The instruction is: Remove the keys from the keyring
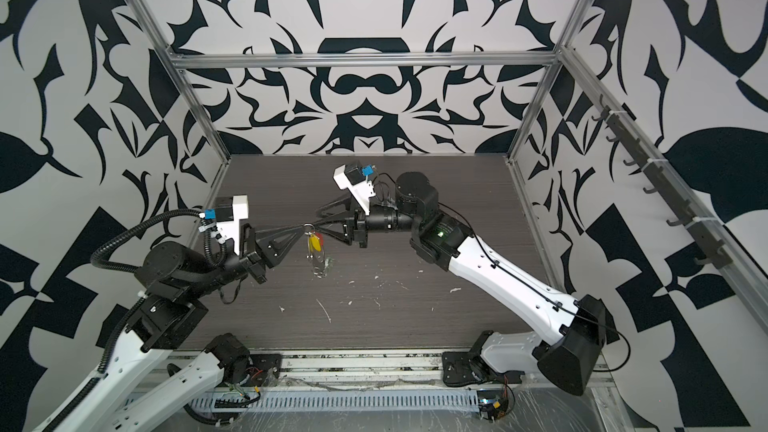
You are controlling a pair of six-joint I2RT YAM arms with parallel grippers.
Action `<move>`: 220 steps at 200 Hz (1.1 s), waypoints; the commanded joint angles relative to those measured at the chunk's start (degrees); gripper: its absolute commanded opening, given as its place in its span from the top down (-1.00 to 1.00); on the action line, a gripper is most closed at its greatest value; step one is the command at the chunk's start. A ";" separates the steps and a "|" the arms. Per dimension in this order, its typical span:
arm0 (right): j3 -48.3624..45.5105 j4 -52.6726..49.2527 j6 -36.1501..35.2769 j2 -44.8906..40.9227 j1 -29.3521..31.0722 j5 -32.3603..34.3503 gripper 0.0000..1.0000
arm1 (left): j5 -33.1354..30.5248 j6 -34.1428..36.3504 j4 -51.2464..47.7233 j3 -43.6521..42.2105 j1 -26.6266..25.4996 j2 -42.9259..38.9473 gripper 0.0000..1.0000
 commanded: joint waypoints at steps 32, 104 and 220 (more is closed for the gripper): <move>-2.12 5.70 0.26 -4.89 0.23 4.19 0.14 | -1.75 0.40 1.58 -0.16 -0.08 -0.88 1.00; -1.05 11.66 7.03 -1.02 0.18 -5.63 0.32 | -2.38 0.40 2.01 -0.36 -0.08 -1.04 1.00; 0.07 9.41 7.22 0.11 0.24 -8.03 1.00 | -2.13 -0.40 -0.26 0.60 -0.08 -0.36 1.00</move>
